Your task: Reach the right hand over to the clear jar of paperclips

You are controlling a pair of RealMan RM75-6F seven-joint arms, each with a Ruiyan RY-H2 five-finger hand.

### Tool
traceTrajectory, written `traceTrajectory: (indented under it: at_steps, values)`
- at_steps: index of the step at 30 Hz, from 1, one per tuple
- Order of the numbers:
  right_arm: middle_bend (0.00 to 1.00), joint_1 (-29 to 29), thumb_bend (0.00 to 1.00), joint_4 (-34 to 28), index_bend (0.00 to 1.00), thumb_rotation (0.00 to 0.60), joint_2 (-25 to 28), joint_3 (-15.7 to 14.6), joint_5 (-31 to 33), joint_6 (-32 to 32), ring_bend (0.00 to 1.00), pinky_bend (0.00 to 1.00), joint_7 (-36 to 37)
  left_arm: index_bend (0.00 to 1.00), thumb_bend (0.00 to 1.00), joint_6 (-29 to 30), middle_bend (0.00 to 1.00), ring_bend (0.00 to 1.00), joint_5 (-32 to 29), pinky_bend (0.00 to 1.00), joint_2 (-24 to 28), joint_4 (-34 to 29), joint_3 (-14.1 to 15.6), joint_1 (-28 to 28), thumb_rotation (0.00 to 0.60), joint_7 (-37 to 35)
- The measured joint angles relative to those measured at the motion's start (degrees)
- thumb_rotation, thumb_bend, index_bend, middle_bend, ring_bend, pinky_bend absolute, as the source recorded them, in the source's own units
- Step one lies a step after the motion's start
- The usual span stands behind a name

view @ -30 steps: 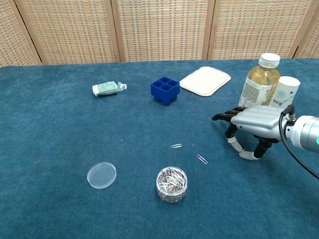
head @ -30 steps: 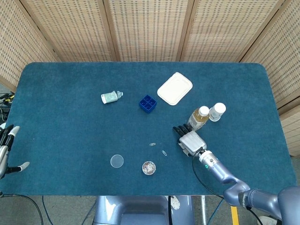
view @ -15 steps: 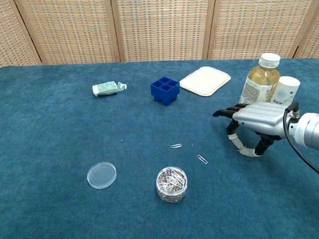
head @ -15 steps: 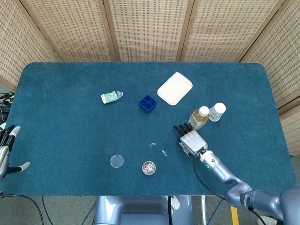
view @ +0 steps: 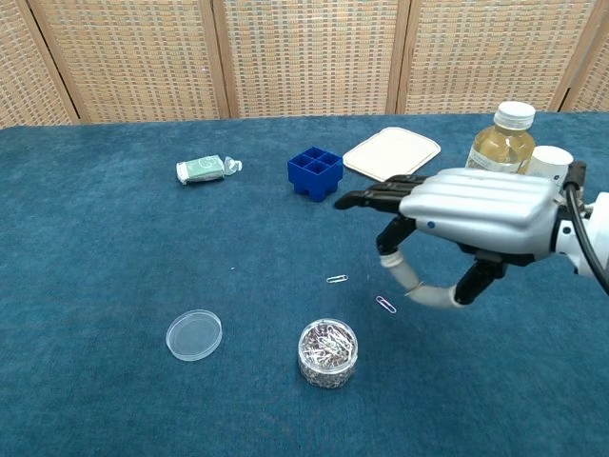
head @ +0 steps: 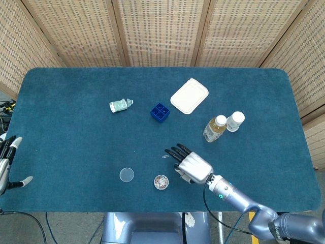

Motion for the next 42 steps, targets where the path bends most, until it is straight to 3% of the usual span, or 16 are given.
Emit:
traceTrajectory:
  at_steps: [6,14,25,35,42]
  values:
    - [0.00,1.96,0.49,-2.62,0.67,0.600,-0.63,0.42,-0.54,-2.09,0.00,0.00,-2.45,0.00,0.03,0.28,0.00,0.00,0.42,0.00,0.06,-0.14,0.16,0.14,0.600,-0.02]
    - [0.00,4.46,0.49,-3.00,0.67,0.600,-3.92,3.20,4.53,-6.63,0.00,0.00,-7.34,0.00,0.03,0.18,0.00,0.00,0.38,0.00,0.03,0.00,0.15,0.10,0.600,-0.12]
    - [0.00,6.78,0.49,-0.53,0.67,0.600,-10.08,5.59,13.52,-10.42,0.00,0.00,-13.19,0.00,0.03,-0.14,0.00,0.00,0.16,0.00,0.05,0.06,0.14,-0.03,0.600,-0.13]
    - [0.00,7.60,0.49,1.41,0.67,0.600,-12.79,5.86,17.07,-10.18,0.00,0.00,-15.87,0.00,0.03,-0.33,0.00,0.00,-0.03,0.00,0.03,0.11,0.10,-0.16,0.600,-0.05]
    - [0.00,7.66,0.48,0.84,0.57,0.600,-11.63,5.17,18.37,-10.37,0.00,0.00,-16.30,0.00,0.03,-0.43,0.00,0.00,0.03,0.00,0.10,0.12,0.13,-0.20,0.600,-0.21]
